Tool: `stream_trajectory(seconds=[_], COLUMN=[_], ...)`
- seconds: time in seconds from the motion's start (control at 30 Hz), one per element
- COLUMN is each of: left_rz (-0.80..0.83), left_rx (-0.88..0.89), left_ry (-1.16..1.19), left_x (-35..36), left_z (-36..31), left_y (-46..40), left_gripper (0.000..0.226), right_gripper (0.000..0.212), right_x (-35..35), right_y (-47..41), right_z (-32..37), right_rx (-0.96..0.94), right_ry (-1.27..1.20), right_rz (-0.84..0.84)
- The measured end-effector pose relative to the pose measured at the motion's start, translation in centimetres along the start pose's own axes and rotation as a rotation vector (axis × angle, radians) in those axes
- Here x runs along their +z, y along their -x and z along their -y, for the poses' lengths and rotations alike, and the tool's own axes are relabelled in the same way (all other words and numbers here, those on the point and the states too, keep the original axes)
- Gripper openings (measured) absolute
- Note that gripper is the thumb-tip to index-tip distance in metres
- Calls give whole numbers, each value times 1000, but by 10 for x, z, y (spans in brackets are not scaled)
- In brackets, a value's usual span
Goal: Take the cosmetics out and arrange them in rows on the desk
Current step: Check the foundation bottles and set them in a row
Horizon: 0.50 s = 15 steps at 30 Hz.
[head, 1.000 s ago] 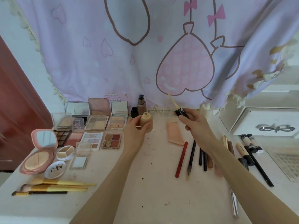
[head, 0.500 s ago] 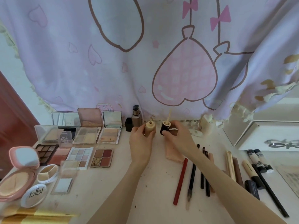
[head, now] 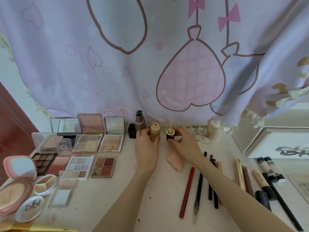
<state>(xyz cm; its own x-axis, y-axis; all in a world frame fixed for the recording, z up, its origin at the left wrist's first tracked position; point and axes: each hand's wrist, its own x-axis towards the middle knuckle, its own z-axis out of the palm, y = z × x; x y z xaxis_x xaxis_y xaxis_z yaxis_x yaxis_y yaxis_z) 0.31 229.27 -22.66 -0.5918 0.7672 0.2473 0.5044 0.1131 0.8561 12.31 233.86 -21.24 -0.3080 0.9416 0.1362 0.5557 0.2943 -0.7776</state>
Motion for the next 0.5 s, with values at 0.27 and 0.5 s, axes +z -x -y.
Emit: stream_trajectory(seconds=[0.27,0.5], left_rz=[-7,-22], left_rx=[11,-12], left_ry=[-27,-8], left_x=[1,2], left_z=[1,1], left_y=[1,1], left_gripper=[37,31], right_gripper=[24,22], right_x=[20,27], right_y=[-16,-23], right_z=[-2,-7], right_rx=[36,3], right_ry=[168,315], right_rz=[20,-11])
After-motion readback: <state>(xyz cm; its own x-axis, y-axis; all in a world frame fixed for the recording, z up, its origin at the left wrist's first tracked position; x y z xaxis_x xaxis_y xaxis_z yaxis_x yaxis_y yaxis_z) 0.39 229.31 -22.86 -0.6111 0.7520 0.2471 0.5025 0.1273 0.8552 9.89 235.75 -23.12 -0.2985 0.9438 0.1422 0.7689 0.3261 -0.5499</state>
